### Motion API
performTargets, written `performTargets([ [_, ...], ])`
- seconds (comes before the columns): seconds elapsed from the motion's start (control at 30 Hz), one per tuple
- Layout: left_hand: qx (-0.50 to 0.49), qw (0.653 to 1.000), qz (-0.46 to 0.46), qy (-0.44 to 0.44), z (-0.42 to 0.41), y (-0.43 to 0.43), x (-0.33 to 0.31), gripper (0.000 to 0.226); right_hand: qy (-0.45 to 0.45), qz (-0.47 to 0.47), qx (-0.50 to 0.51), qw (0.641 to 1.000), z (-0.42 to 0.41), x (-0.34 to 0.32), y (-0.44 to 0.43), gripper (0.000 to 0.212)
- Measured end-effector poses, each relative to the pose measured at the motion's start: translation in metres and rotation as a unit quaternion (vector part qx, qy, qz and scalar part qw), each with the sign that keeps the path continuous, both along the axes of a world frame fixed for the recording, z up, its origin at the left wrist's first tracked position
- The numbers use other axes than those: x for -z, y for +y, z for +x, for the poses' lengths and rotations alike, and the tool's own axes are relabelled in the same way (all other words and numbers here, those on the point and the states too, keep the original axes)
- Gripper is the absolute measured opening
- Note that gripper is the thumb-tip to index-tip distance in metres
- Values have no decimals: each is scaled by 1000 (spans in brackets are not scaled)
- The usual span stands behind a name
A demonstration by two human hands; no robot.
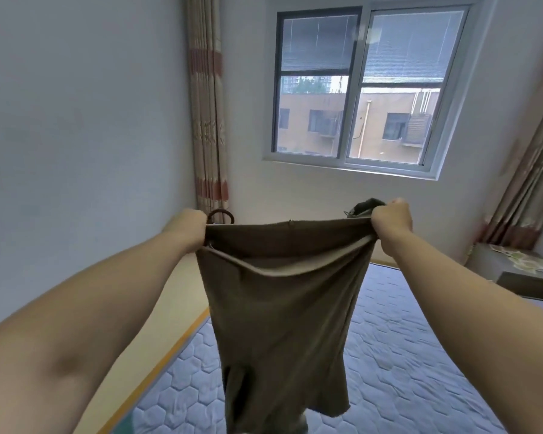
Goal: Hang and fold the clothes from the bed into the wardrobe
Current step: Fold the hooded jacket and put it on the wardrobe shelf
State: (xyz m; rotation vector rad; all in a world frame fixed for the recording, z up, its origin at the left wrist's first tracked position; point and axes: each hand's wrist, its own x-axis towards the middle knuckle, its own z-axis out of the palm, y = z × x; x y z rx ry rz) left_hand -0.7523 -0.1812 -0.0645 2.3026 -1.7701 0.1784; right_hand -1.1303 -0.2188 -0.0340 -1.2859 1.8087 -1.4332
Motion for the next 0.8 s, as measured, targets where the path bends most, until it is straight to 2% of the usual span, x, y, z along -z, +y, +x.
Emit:
performTargets([
  [0.03,-54,997,-14,62,5,1,2,9,1,11,-13,1000,-2,1,1,38],
  [0.07,-107,980,-30,166,7,2,3,9,7,17,-26,999,-4,3,2,36],
  [0.13,-181,907,-66,374,9,6,5,12,30,19,-47,998,-7,7,5,31],
  [0.2,-192,845,-99,489,11,5,8,13,52,19,-76,996,-8,10,7,27],
  [0.27,-190,800,-130,553,12,4,6,15,54,28,-124,990,-7,12,12,25],
  [0.33,-178,769,-166,591,12,2,1,21,43,43,-183,981,-6,14,16,26],
  [0.43,-164,765,-207,587,11,-1,-10,32,73,107,-271,954,-8,20,17,47],
  [0.47,-166,754,-219,597,12,-3,-13,35,117,129,-280,944,-10,25,16,56],
  [0.53,-169,722,-231,630,16,-9,-16,35,279,161,-265,909,-11,33,16,65],
  [0.6,-169,701,-221,657,14,-13,-20,30,415,176,-230,862,-11,44,12,55],
  [0.67,-158,671,-218,691,9,-9,-24,30,445,165,-199,857,-10,48,14,27],
  [0.7,-152,665,-217,699,6,-9,-26,29,437,168,-193,863,-9,49,17,22],
  [0.77,-148,683,-210,684,2,-7,-27,24,413,173,-179,876,-9,52,17,18],
  [0.8,-136,708,-199,664,1,-5,-28,19,394,168,-165,888,-10,53,17,15],
])
